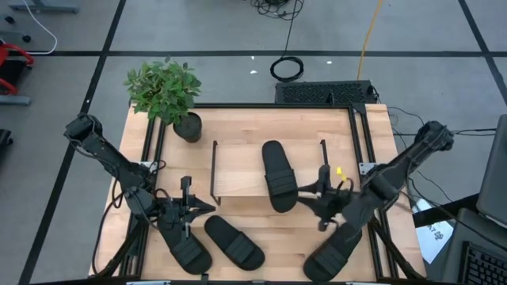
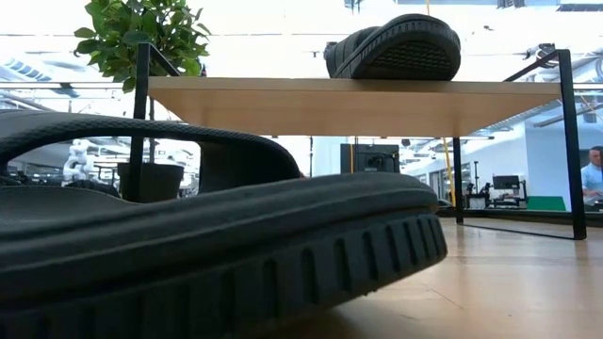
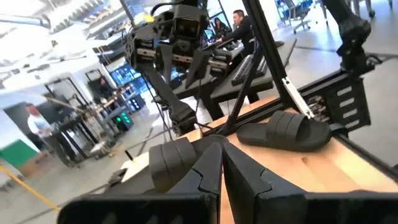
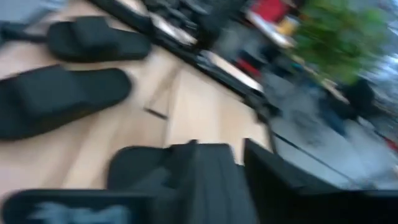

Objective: Pick and place slides into the shelf
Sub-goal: Put the black slide on the shelf

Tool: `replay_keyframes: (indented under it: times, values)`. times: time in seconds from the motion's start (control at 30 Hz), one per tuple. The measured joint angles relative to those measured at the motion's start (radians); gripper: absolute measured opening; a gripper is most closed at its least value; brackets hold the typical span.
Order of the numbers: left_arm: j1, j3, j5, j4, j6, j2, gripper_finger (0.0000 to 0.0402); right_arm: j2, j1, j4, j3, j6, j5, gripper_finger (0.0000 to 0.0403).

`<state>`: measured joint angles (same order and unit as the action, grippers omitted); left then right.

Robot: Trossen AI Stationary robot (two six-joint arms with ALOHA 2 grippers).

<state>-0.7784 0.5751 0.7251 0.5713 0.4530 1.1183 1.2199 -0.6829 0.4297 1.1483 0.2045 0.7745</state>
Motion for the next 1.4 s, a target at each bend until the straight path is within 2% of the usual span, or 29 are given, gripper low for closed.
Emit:
replay_keyframes:
  times: [0.07, 0.1, 0.23, 0.3, 0.43, 0.53, 0.63, 0.73, 0.83, 0.9, 1.03, 1.13, 1.23, 1.4]
  values:
    - [0.000, 0.000, 0.000, -0.001, 0.006, 0.000, 0.0021, -0.054, 0.021, -0.052, -0.053, 0.075, -0.150, 0.0032]
    - [0.000, 0.000, 0.000, -0.001, 0.007, 0.000, 0.0021, -0.084, 0.037, -0.096, -0.088, 0.118, -0.237, 0.0016]
    - [0.026, 0.000, -0.049, -0.015, 0.034, 0.000, 0.0021, -0.229, 0.131, -0.384, -0.256, 0.209, -0.573, 0.0021]
    - [0.056, 0.000, -0.096, -0.034, 0.035, 0.000, 0.0021, -0.311, 0.195, -0.469, -0.330, 0.205, -0.646, 0.0022]
    - [0.107, 0.000, -0.146, -0.076, 0.030, 0.000, 0.0021, -0.476, 0.364, -0.455, -0.416, 0.104, -0.667, 0.0006]
    - [0.133, 0.000, -0.149, -0.122, 0.006, 0.000, 0.0021, -0.592, 0.473, -0.390, -0.428, 0.022, -0.845, 0.0002]
    - [0.144, 0.000, -0.149, -0.154, -0.018, 0.000, 0.0021, -0.697, 0.506, -0.348, -0.428, -0.028, -1.024, 0.0003]
    - [0.145, 0.000, -0.146, -0.176, -0.035, 0.000, 0.0021, -0.776, 0.484, -0.365, -0.470, -0.064, -1.024, 0.0001]
    - [0.145, 0.000, -0.114, -0.178, -0.044, 0.000, 0.0021, -0.839, 0.462, -0.366, -0.569, -0.057, -0.891, 0.0001]
    - [0.143, 0.000, -0.075, -0.170, -0.056, 0.000, 0.0021, -0.886, 0.451, -0.429, -0.657, -0.048, -0.847, 0.0001]
    - [0.127, 0.000, 0.021, -0.125, -0.054, 0.000, 0.0021, -0.980, 0.430, -0.639, -0.833, -0.059, -0.896, 0.0000]
    - [0.124, 0.000, 0.042, -0.073, -0.039, 0.000, 0.0021, -1.048, 0.417, -0.740, -0.933, -0.059, -0.931, 0.0000]
    - [0.125, 0.000, 0.044, -0.030, -0.013, 0.000, 0.0021, -1.114, 0.417, -0.749, -0.957, -0.050, -0.936, 0.0000]
    - [0.147, 0.000, 0.044, -0.044, -0.008, 0.001, 0.0021, -1.172, 0.417, -0.687, -0.956, -0.017, -1.015, 0.0000]
